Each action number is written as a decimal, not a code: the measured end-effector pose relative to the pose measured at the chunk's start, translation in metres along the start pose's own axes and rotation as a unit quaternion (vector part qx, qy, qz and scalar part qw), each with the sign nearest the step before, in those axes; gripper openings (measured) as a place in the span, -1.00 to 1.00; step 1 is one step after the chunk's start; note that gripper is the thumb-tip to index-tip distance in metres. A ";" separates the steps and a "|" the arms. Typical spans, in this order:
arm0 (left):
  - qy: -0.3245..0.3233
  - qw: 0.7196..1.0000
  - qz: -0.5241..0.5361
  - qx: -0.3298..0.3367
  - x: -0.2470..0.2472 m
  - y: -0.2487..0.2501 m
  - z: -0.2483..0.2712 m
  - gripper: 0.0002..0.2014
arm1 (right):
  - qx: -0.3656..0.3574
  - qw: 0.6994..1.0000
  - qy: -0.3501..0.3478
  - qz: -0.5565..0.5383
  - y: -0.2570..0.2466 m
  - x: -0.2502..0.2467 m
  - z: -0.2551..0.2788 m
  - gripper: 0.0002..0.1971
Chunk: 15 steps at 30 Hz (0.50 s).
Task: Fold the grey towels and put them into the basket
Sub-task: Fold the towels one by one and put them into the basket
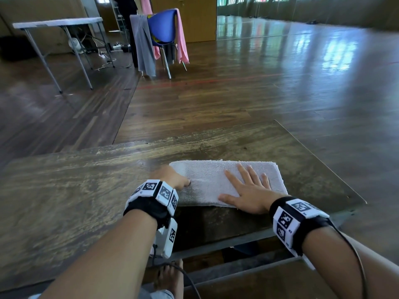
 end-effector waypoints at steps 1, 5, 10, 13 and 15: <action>0.000 1.000 0.006 0.002 -0.001 -0.001 -0.001 -0.59 | -0.002 1.000 0.000 0.000 0.000 -0.001 0.000 -0.08; -0.001 0.999 0.046 0.008 -0.002 -0.001 -0.003 -0.63 | -0.009 1.000 0.006 0.000 -0.002 -0.002 0.003 -0.09; -0.035 0.995 0.096 -0.016 -0.003 -0.001 -0.002 -0.49 | -0.017 1.000 0.019 0.005 0.000 -0.003 0.005 -0.10; -0.050 0.986 0.158 -0.029 -0.007 -0.003 -0.002 -0.34 | -0.020 0.999 0.025 0.007 0.001 -0.003 0.004 -0.10; -0.027 0.978 0.204 -0.030 -0.014 -0.002 -0.002 -0.38 | -0.024 0.999 0.033 0.003 0.001 -0.004 0.003 -0.10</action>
Point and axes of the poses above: each hand's wrist, its own z-axis away from the middle knuckle, its own x-axis out of the palm, y = z × x, the point moved 6 cm from there along -z, towards the middle knuckle, and after that the axes turned 12 degrees about -x, right-handed, at the moved point
